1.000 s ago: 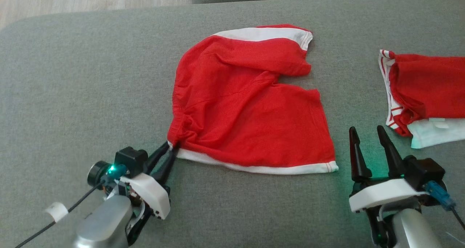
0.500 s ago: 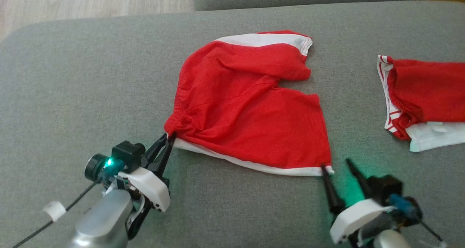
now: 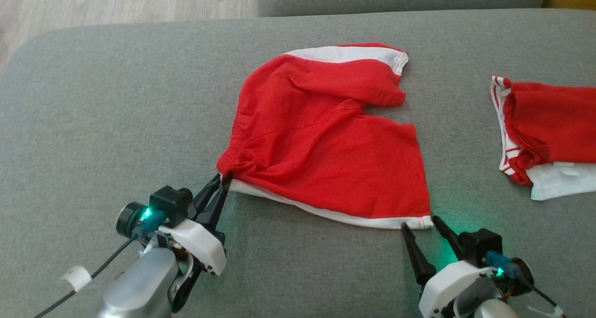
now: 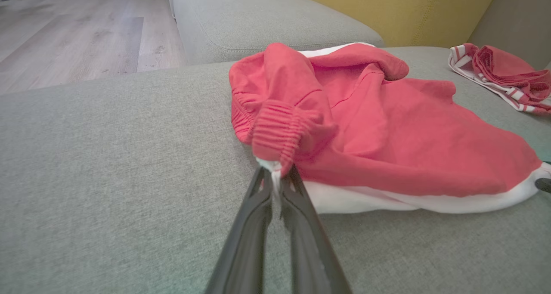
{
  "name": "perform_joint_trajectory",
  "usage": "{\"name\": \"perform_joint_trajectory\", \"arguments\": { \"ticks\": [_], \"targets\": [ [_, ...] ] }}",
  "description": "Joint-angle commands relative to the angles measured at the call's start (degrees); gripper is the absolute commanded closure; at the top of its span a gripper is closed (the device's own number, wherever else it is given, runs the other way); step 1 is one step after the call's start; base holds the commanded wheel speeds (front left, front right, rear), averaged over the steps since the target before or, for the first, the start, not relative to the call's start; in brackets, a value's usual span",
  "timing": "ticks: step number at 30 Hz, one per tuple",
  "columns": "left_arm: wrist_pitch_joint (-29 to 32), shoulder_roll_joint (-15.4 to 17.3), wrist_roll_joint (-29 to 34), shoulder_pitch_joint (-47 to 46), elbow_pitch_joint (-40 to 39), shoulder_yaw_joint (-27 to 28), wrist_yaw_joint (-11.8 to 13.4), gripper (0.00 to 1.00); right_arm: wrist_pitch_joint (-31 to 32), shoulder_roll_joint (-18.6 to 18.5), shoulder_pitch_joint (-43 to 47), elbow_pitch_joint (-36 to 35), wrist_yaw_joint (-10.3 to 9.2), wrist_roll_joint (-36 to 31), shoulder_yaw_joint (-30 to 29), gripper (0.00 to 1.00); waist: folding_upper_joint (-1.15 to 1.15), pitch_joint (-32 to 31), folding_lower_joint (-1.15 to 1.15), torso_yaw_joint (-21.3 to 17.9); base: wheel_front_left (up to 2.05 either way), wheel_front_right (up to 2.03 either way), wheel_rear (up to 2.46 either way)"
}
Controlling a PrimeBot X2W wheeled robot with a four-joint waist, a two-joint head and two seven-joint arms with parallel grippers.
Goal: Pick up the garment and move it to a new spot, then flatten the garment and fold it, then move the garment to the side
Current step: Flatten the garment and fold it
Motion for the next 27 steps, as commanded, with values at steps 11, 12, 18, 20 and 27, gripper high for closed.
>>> {"name": "perform_joint_trajectory", "arguments": {
  "ticks": [11, 12, 18, 20, 27],
  "targets": [
    [-0.4, 1.9, -0.2, -1.5, -1.5, 1.8, 0.6, 1.00, -0.5, -0.9, -1.4, -0.7, 0.39, 0.3, 3.1, 0.00, 0.00, -0.1, 0.00, -0.1, 0.00, 0.00, 0.00],
    [-0.4, 1.9, -0.3, -1.5, -1.5, 1.8, 0.7, 1.00, -0.6, -0.9, -1.5, -0.7, 0.39, 0.4, 3.3, 0.00, 0.00, -0.1, 0.00, -0.1, 0.00, 0.00, 0.00],
    [-0.2, 2.1, -0.4, -1.6, -1.7, 1.6, 0.8, 1.00, -0.7, -1.3, -1.6, -0.5, 0.39, 1.1, 4.2, 0.00, 0.00, -0.2, 0.00, -0.2, 0.00, 0.00, 0.00],
    [-0.2, 2.1, -0.4, -1.6, -1.7, 1.5, 0.8, 1.00, -0.7, -1.4, -1.7, -0.4, 0.39, 1.3, 4.4, 0.03, 0.00, -0.3, 0.00, -0.1, 0.00, 0.00, 0.00],
    [0.0, 2.2, -0.7, -1.4, -1.7, 1.2, 1.0, 1.00, -1.3, -1.9, -2.0, -0.9, 0.39, 2.1, 4.8, 1.00, 0.00, -0.9, 0.00, -0.1, 0.00, 0.00, 0.00]
  ]
}}
